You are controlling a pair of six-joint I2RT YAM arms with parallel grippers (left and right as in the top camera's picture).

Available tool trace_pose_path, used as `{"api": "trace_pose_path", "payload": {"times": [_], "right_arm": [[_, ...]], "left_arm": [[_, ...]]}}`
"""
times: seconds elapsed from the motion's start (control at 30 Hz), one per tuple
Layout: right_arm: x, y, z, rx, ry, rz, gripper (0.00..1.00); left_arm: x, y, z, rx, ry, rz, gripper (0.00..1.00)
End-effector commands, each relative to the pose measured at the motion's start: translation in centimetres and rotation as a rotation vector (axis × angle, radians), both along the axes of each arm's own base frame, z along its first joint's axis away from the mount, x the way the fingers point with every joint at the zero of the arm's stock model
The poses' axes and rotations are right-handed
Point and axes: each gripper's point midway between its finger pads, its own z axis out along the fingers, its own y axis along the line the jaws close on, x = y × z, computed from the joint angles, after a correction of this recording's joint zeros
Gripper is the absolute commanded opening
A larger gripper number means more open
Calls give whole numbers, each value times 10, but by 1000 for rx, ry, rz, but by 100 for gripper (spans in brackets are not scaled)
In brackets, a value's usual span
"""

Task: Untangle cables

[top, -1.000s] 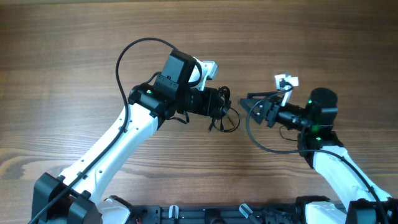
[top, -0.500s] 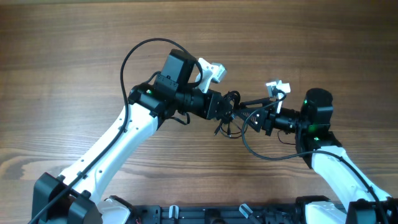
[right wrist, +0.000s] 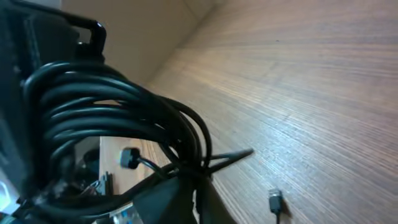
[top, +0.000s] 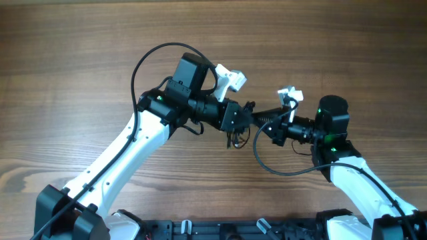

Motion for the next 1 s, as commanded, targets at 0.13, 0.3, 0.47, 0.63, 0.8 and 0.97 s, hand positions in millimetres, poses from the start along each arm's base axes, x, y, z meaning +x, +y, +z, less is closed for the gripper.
{"api": "trace_pose_path", "payload": {"times": [0.13,0.3,0.47,0.63,0.8,0.97], "right_arm": [[-24,12,12,72,29,143,5],[-31,13,12,87,52,180,17],[-1,2,-3,1,45,-9,47],[19,-10,-9,-19,102,-157,45],[-15,8,5,68,113,68,49],[-20,10,9,82,109,99,5]], "left_arm": [[33,18,-2,61,13,182,4],[49,33,2,35,43,246,4],[27,29,30,-155,69,53,4],[22,28,28,-175,77,14,4],[26,29,24,-153,46,25,4],[31,31,19,-122,34,53,4]]}}
